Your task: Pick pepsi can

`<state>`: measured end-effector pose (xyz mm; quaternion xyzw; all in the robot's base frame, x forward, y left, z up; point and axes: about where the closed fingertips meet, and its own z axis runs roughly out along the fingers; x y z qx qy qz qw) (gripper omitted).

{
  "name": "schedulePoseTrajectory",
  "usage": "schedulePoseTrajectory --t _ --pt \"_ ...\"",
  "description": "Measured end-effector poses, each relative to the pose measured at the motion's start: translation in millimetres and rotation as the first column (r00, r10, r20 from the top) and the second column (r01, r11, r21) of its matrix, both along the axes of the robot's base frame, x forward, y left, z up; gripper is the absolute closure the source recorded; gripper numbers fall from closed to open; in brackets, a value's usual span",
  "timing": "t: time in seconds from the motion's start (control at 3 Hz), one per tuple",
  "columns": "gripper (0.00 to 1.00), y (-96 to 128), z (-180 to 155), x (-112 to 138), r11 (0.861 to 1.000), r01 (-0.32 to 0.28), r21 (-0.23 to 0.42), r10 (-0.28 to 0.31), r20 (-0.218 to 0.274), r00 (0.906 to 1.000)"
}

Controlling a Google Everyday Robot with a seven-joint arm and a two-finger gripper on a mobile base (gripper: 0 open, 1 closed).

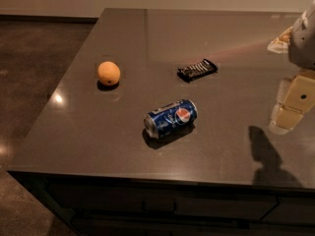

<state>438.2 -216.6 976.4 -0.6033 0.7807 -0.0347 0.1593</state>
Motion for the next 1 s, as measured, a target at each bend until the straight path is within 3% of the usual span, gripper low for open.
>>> schedulePoseTrajectory --t 0.67,1.0 --pt "0.0 9.9 0.3 5.5 1.0 -0.026 -0.002 0.026 -0.011 0.9996" --pt "0.0 42.4 -13.8 20.1 0.995 -0.1 -0.012 0.1 -0.017 0.9949"
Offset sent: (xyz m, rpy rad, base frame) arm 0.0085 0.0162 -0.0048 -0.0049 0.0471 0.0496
